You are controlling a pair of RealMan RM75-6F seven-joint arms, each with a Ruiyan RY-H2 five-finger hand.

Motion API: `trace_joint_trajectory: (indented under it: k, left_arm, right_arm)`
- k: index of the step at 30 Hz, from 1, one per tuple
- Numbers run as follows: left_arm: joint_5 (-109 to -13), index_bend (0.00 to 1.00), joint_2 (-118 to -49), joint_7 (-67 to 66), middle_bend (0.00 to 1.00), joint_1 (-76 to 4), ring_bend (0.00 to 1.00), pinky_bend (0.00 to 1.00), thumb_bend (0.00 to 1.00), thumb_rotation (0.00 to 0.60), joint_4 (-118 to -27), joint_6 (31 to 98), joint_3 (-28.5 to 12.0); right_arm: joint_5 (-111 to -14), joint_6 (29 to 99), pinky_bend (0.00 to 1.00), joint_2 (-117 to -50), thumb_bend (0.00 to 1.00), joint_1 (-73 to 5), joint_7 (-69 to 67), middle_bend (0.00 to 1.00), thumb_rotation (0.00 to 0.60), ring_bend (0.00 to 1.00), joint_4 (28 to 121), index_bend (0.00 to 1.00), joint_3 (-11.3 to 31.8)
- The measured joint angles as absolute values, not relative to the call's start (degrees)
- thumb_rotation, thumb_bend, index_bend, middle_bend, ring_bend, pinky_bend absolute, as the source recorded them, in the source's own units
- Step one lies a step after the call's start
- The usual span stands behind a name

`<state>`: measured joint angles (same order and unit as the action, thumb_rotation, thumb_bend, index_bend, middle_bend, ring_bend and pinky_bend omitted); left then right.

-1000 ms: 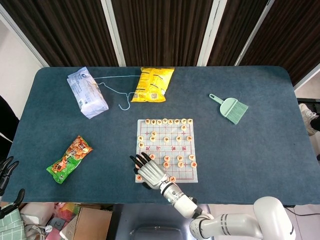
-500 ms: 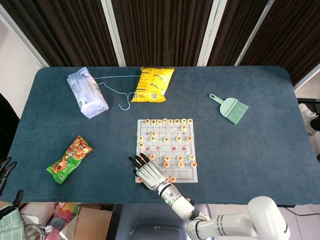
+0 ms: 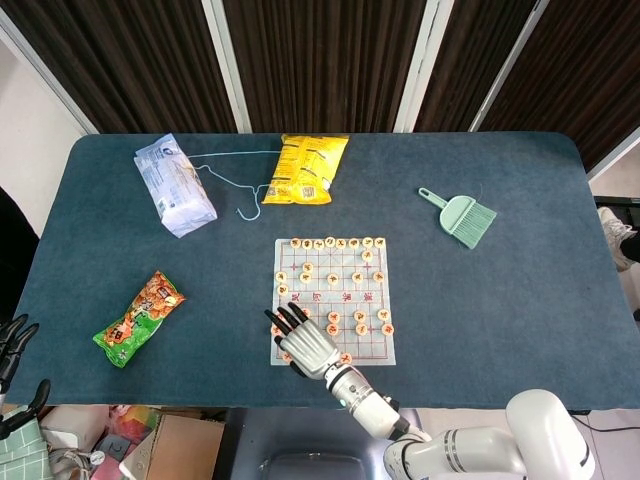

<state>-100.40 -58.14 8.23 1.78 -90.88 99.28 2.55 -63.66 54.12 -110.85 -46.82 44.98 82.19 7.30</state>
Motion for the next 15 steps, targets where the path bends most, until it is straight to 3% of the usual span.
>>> trace_joint_trajectory:
  k: [15]
  left_arm:
    - [-100.30,0.00,-58.15,8.13,0.00,1.77,0.00,0.07,0.42,0.600,-90.92,99.22,2.52]
  right_arm:
    - [-61.23,54.12,0.00,-109.81,0.47,-47.27,46.51,0.04,0.600,0.00,83.66,0.50,6.52]
